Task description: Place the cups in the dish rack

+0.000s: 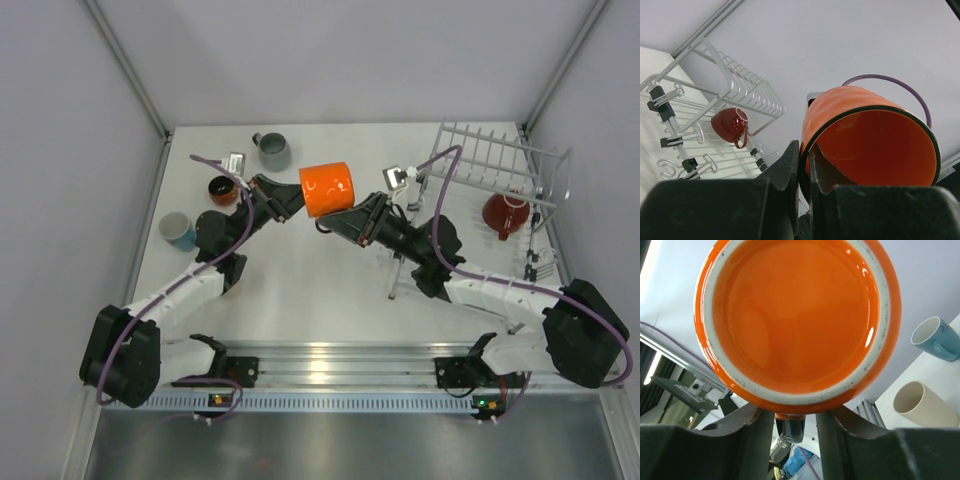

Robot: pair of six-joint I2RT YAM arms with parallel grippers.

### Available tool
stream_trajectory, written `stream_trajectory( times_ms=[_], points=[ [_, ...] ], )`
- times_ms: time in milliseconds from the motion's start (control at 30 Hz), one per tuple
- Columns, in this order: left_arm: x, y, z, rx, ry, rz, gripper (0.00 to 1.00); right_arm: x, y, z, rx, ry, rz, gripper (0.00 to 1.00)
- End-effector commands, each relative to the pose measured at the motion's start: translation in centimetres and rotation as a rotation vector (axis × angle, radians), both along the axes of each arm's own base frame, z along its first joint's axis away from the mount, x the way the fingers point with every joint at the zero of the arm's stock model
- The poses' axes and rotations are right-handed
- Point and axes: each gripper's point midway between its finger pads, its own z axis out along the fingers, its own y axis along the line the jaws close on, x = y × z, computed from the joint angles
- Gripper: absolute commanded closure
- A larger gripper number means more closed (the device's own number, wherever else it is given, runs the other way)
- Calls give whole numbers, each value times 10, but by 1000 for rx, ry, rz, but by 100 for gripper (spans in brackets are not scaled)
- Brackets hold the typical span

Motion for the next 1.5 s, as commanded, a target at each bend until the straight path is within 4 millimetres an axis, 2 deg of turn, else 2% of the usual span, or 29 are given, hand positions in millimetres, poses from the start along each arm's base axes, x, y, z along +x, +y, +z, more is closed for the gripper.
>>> stream_trajectory(
  times_ms=[0, 100, 233, 300, 333, 367, 400, 600, 633, 667, 800, 867, 900, 967, 1000, 1067, 1100, 1133, 1167, 1200, 1267, 1300, 1367, 1433, 1467],
  points=[
    [-22, 0, 32, -66, -140, -29, 100, -7, 2, 28, 54, -69, 1, 61],
    [-18, -1, 30, -42, -131, -5, 100, -6, 4, 26, 11, -85, -26, 58],
    [-17, -3, 25, -8, -130, 10, 100, 3, 1, 16, -27, -56, -83, 68],
    [-18, -4, 26, -6, -133, 6, 100, 2, 1, 18, -25, -66, -84, 79],
    [-18, -4, 25, -2, -132, 2, 100, 2, 1, 19, -21, -71, -84, 90],
    [-18, -5, 25, 0, -132, 1, 100, 1, 1, 20, -14, -73, -79, 97],
    [-18, -6, 23, 6, -130, -5, 100, 1, 0, 19, -11, -74, -82, 100],
    [-21, -6, 16, 23, -124, -9, 99, 2, -12, 15, -25, -77, -140, 100],
    [-21, -6, 14, 31, -116, -11, 94, 4, -14, 11, -35, -72, -158, 100],
    [-20, -7, 12, 41, -109, -12, 83, 6, -15, 7, -56, -74, -175, 100],
    [-21, -7, 8, 52, -96, -11, 54, 7, -28, 11, -76, -94, -224, 100],
    [-21, -6, 7, 58, -93, -9, 47, 10, -36, 9, -89, -88, -266, 100],
    [-21, -7, 4, 65, -82, -12, 41, 14, -40, 1, -119, -65, -286, 100],
    [-21, -7, 0, 79, -77, -13, 35, 21, -49, -9, -148, -52, -344, 100],
    [-22, -7, -2, 85, -73, -12, 32, 20, -56, -8, -153, -57, -364, 100],
    [-20, -7, -10, 106, -46, -5, 25, 26, -64, -33, -262, -25, -415, 100],
    [-18, -7, -13, 118, -31, 2, 22, 28, -73, -35, -288, -15, -455, 100],
    [-16, -6, -20, 142, -11, 14, 7, 35, -82, -39, -323, 5, -515, 100],
    [-15, -5, -24, 155, 4, 24, 2, 37, -90, -66, -436, 37, -544, 100],
    [-12, -3, -27, 161, 15, 50, 2, 41, -105, -68, -457, 45, -617, 100],
    [-10, 3, -34, 177, 36, 89, 2, 41, -131, -92, -588, 72, -699, 100],
    [-7, 7, -35, 173, 44, 123, 2, 47, -148, -95, -625, 86, -786, 100],
    [-6, 12, -40, 191, 57, 156, 2, 43, -177, -124, -801, 114, -858, 100],
    [-2, 16, -44, 209, 65, 192, 2, 49, -207, -128, -897, 136, -992, 100],
    [-4, 18, -41, 208, 59, 200, 2, 46, -220, -140, -987, 145, -1017, 100]
  ],
)
